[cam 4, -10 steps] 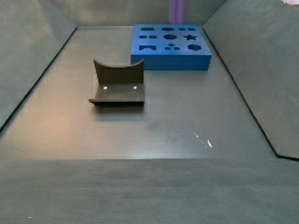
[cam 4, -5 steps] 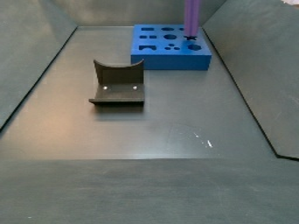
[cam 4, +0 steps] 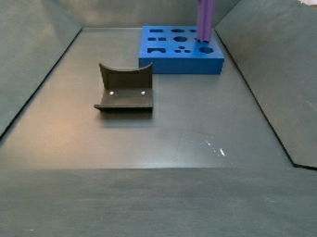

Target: Insert the star object.

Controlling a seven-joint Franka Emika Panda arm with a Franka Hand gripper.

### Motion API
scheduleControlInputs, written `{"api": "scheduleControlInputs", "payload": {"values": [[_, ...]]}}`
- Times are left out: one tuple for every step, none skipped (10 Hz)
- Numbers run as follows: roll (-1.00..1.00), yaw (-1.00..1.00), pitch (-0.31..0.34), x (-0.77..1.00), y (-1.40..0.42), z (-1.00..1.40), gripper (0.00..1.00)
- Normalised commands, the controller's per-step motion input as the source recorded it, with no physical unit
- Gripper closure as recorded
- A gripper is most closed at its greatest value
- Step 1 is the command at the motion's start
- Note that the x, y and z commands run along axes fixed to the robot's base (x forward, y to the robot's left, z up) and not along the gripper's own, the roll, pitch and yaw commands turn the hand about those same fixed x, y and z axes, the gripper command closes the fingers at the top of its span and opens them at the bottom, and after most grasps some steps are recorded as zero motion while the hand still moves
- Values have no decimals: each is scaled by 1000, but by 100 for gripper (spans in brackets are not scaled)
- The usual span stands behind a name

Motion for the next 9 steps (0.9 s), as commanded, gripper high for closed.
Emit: {"api": "scheduleControlInputs", "payload": {"values": [[0, 0, 51, 366, 0, -320, 100], [27, -11, 44, 357, 0, -426, 100], [14, -23, 0, 234, 0, -654, 100], [4, -54, -119, 43, 0, -986, 100], [0, -169, -129, 57, 0, -983, 100], [7, -223, -111, 69, 0, -1000, 100], [0, -163, -99, 49, 0, -1000, 100], [-24, 0, -229, -157, 37, -820, 100], [-27, 0, -380, -460, 71, -509, 100]]}}
